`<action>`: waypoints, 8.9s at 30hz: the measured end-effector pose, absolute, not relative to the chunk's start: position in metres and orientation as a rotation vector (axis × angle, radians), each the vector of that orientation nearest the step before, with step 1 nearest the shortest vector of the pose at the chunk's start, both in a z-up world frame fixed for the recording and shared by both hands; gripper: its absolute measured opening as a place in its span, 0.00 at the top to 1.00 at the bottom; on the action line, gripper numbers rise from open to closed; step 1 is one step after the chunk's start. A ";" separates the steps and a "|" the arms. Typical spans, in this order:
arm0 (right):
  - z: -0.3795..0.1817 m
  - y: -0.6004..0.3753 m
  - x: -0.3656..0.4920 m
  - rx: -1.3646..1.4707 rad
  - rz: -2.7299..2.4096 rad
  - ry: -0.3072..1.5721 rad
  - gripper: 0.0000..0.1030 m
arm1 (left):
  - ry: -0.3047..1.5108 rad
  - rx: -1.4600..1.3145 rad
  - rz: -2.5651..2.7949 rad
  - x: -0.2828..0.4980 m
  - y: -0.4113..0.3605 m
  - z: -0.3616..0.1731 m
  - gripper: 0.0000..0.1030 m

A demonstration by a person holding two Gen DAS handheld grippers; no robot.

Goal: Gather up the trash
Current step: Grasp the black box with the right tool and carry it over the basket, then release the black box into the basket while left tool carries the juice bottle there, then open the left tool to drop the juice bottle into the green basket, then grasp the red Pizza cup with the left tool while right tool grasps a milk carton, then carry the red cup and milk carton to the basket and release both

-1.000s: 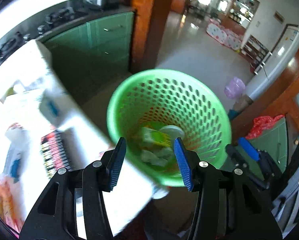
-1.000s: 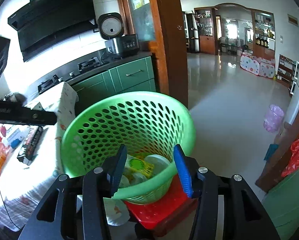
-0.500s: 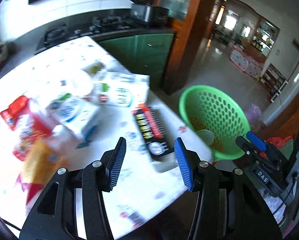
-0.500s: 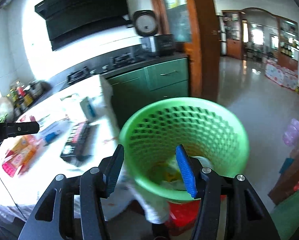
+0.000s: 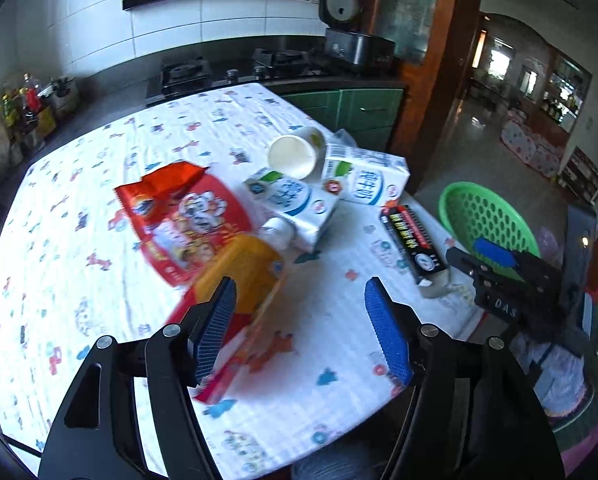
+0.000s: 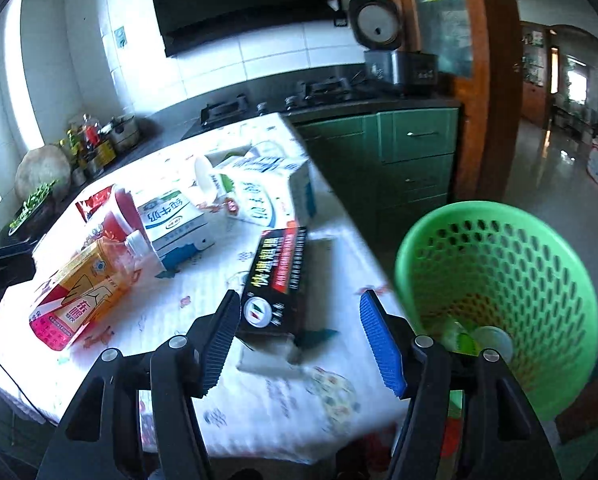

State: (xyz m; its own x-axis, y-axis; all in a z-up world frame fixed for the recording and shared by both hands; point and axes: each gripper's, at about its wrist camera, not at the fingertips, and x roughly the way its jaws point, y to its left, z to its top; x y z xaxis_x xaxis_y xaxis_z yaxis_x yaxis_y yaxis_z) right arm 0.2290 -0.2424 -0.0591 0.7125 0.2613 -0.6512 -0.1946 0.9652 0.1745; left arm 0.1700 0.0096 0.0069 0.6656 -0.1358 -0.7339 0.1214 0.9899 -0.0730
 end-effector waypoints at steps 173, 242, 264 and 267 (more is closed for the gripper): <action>-0.044 -0.273 0.217 0.089 0.244 0.697 0.40 | 0.867 -0.078 -0.008 0.234 0.060 -0.006 0.26; -0.074 -0.079 0.357 -0.196 0.625 0.849 0.25 | 0.885 0.140 -0.161 0.231 0.089 -0.028 0.34; -0.067 -0.100 0.326 -0.133 0.610 0.840 0.40 | 0.858 0.091 -0.203 0.212 0.078 -0.017 0.34; -0.059 -0.114 0.308 -0.106 0.590 0.809 0.40 | 0.852 0.080 -0.230 0.207 0.070 -0.014 0.34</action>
State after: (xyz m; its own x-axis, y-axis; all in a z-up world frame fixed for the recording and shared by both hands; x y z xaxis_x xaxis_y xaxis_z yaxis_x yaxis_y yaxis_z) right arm 0.3083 -0.1145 -0.0593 0.5399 0.4558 -0.7076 -0.5349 0.8349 0.1297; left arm 0.2068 0.0700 -0.0139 0.6358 -0.1687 -0.7532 0.2328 0.9723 -0.0212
